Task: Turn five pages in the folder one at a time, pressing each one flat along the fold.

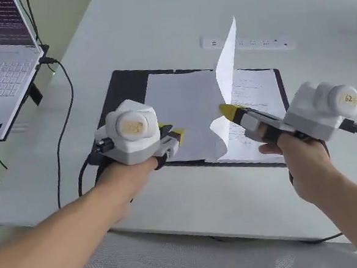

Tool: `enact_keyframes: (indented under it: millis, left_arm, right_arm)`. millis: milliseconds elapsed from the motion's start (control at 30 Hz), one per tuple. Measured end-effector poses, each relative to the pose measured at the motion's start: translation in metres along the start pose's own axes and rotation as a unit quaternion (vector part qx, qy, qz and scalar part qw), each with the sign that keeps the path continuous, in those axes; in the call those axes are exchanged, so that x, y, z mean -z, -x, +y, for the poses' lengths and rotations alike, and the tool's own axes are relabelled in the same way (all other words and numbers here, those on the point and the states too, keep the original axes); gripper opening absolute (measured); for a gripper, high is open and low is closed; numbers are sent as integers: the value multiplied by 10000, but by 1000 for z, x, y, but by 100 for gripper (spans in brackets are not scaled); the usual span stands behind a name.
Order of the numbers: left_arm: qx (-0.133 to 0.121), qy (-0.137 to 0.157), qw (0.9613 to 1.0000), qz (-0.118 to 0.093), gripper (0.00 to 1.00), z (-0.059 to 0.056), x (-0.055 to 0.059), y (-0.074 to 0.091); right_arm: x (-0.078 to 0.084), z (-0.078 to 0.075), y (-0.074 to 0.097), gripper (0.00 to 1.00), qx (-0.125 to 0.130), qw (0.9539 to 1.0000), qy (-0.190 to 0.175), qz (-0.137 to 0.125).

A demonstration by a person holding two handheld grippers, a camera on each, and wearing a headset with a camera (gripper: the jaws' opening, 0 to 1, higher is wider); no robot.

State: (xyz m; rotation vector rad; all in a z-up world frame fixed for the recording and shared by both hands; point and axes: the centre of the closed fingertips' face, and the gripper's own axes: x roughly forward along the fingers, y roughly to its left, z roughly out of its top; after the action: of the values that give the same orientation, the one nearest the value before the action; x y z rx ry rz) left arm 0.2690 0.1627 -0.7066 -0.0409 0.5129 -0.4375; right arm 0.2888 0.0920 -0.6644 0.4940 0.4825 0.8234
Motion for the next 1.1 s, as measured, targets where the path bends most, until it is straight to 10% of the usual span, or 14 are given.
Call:
enact_keyframes:
  millis: [400, 1100]
  left_arm:
    - [-401, 384, 9984, -122, 15, 47, 5, 45]
    - [-817, 715, 9939, -183, 14, 90, 24, 91]
  right_arm:
    - [39, 28, -55, 0, -246, 9978, 75, 604]
    - [108, 35, -110, 0, -246, 9883, 79, 1502]
